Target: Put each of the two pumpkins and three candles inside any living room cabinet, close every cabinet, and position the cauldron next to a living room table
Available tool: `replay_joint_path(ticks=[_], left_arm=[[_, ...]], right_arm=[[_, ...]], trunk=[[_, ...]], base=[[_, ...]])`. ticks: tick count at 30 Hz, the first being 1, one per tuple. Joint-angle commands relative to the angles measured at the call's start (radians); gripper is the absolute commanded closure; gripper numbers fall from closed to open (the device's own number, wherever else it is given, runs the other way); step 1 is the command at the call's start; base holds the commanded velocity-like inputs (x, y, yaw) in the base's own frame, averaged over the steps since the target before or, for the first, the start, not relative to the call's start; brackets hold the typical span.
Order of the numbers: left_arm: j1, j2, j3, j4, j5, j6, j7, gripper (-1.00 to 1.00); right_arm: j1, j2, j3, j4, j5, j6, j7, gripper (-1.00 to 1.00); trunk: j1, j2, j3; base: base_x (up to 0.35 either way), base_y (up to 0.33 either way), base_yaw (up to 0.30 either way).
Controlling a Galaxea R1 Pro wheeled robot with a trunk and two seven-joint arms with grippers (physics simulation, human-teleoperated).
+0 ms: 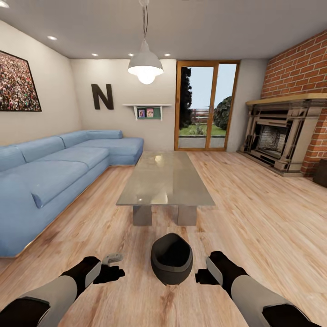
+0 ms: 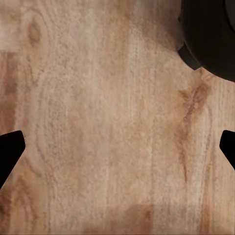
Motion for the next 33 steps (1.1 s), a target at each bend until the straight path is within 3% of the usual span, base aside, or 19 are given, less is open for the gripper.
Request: replay_joint_path(ticks=[1, 7, 14, 20, 27, 33], left_arm=[[0.000, 0.001, -0.008, 0.012, 0.008, -0.005, -0.002, -1.00], [0.000, 0.000, -0.009, 0.058, 0.008, -0.056, 0.000, -1.00], [0.000, 0.000, -0.008, 0.073, 0.008, -0.064, 0.001, -1.00], [0.000, 0.000, -0.008, 0.097, 0.008, -0.109, 0.001, -1.00], [0.000, 0.000, -0.008, 0.113, 0.008, -0.116, 0.001, -1.00], [0.000, 0.000, -0.008, 0.125, 0.008, -0.117, 0.001, -1.00]], right_arm=[[0.002, -0.002, 0.008, -0.001, -0.011, -0.001, -0.007, -1.00], [0.044, -0.007, 0.008, 0.007, -0.010, -0.017, -0.006, -1.00], [0.054, -0.016, 0.007, 0.012, -0.008, -0.018, -0.006, -1.00], [0.055, -0.021, 0.007, 0.024, 0.004, -0.017, -0.006, -1.00], [0.057, -0.023, 0.007, 0.032, 0.005, -0.018, -0.006, -1.00], [0.065, -0.023, 0.008, 0.036, 0.006, -0.053, -0.006, -1.00]], trunk=[[-0.004, 0.007, 0.002], [-0.027, 0.049, 0.017], [-0.054, 0.098, 0.029], [-0.077, 0.140, 0.038], [-0.104, 0.189, 0.050], [-0.127, 0.231, 0.075]], base=[[0.000, 0.000, 0.000], [0.000, 0.000, 0.000], [0.000, 0.000, 0.000], [0.000, 0.000, 0.000], [0.000, 0.000, -0.001], [0.000, 0.000, -0.060]])
